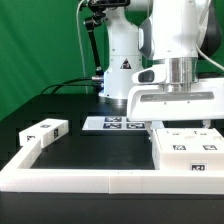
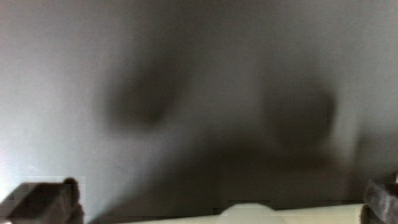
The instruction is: Assemble cabinet
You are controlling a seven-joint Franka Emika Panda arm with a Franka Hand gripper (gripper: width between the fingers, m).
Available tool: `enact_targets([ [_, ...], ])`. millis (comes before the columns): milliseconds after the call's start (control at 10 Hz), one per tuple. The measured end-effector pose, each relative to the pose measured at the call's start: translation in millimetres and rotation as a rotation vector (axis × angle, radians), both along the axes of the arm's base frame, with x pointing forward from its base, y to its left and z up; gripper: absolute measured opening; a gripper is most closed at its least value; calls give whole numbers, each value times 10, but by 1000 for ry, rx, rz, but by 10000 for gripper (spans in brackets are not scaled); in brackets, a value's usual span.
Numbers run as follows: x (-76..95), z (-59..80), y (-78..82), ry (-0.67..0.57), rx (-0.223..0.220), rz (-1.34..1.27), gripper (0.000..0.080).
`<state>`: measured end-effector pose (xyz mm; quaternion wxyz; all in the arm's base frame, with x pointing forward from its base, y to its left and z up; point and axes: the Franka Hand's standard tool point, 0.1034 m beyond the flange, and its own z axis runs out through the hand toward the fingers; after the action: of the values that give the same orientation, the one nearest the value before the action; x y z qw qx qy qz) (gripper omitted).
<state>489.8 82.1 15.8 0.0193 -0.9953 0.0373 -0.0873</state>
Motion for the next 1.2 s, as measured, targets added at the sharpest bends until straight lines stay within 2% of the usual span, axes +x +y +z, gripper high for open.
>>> enact_targets([
  [300,-3,-2,1,0,-2,13,797],
  [500,-19,-64,9,-6,-10,40,797],
  [800,84,-103,7,-17,-16,70,797],
  [1200,103,-102,29,-26,-20,97,797],
])
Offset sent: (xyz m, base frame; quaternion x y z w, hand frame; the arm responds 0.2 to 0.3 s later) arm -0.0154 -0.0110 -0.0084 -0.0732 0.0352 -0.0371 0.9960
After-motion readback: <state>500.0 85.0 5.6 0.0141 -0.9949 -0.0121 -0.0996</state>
